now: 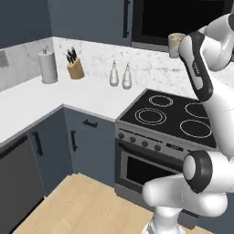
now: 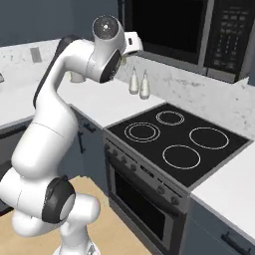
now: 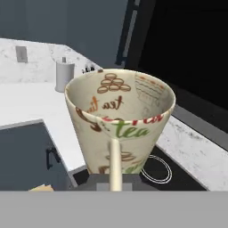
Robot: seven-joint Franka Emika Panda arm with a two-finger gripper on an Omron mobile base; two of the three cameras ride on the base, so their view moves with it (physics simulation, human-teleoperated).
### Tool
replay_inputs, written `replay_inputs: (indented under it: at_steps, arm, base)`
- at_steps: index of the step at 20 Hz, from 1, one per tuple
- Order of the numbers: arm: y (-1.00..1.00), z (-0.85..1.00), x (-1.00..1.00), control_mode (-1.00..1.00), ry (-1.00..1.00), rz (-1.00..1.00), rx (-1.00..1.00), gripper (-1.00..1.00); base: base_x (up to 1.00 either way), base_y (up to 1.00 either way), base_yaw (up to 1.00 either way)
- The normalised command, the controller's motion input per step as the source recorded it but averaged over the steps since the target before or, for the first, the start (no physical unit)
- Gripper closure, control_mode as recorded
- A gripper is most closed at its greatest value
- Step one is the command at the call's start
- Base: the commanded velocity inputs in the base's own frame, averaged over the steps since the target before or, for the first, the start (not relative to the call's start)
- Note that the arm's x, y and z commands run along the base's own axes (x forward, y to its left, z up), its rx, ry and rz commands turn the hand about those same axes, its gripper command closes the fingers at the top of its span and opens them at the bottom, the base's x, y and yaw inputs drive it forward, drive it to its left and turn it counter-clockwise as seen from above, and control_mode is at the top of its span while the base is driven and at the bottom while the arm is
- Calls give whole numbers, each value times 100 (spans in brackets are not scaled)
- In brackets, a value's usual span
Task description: Gather all objects into one cabinet and sort the glasses and bowls to opposite sides.
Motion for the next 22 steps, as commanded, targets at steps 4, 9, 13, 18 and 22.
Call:
replay_inputs:
  at_steps: [4,9,13,18,22]
  arm:
    - [0,0,0,100,0,0,0,100]
    - [0,0,0,100,0,0,0,100]
    - [0,0,0,100,0,0,0,100]
    - [0,0,0,100,0,0,0,100]
    - [0,0,0,100,0,0,0,100]
  base:
    - [-23,49,56]
    - [-15,48,56]
    - [-9,47,56]
    - [-9,50,48]
    - [0,99,15]
